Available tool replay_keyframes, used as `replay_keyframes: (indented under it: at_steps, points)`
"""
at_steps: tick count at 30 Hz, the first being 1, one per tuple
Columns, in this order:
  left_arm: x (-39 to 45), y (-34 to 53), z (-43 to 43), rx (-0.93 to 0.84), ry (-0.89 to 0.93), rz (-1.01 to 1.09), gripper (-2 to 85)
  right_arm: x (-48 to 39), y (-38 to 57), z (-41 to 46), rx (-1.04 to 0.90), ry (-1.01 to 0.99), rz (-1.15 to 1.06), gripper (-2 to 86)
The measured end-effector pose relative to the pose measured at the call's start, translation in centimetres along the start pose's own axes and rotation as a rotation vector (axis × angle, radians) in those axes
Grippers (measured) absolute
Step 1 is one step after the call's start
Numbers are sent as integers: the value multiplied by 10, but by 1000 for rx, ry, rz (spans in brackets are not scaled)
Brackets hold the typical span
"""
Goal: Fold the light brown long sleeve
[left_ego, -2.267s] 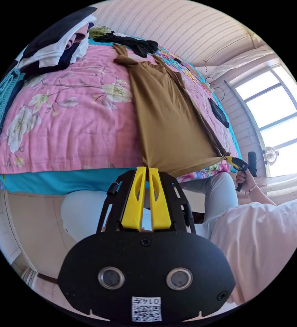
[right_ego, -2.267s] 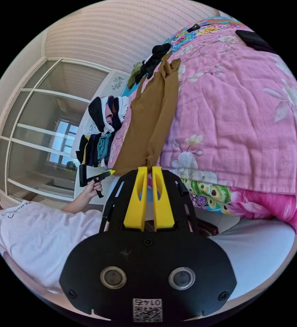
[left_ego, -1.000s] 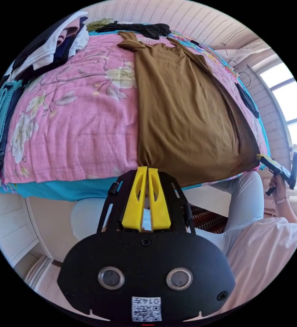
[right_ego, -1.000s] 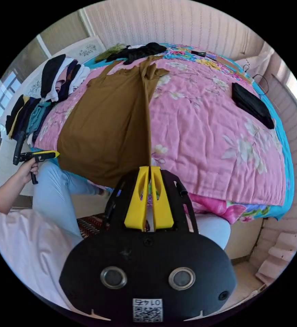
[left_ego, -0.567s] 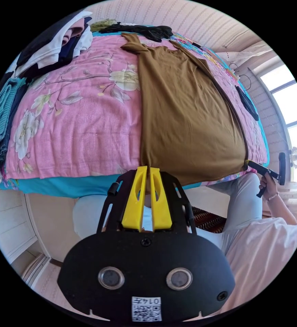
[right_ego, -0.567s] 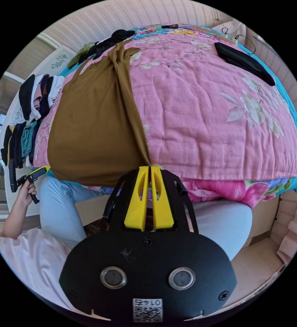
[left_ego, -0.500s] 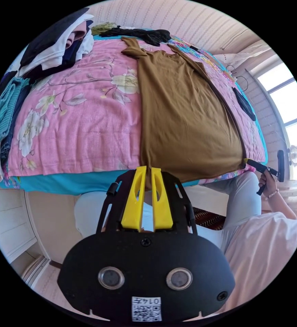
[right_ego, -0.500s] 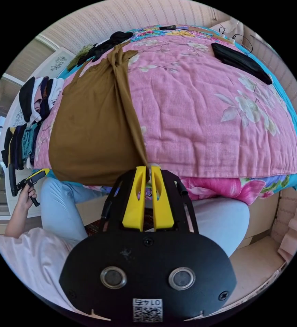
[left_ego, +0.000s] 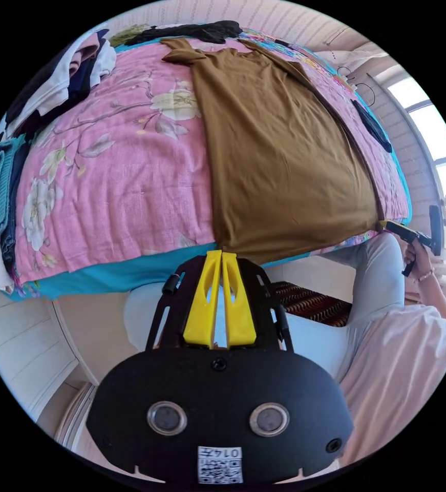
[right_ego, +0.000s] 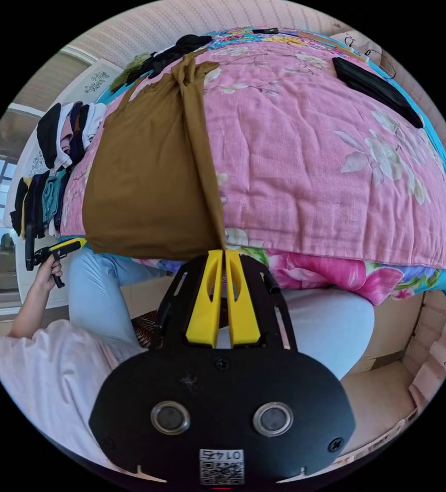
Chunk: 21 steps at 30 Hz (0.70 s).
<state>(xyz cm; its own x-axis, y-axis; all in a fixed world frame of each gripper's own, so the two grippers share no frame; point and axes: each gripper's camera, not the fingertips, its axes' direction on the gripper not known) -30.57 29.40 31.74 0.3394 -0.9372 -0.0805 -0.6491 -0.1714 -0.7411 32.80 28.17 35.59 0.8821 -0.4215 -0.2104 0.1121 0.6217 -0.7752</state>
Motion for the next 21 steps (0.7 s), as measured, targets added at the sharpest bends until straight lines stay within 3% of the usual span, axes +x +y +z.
replay_keyframes:
  at_steps: [6, 21]
  points:
    - [-28, 32, -22, 69, 84, -54, -10, 2, 4, -2, -38, -49, -23, -3]
    - [-31, 38, 10, 38, 73, -137, -10, -23, -15, 31, -69, 93, -68, 2]
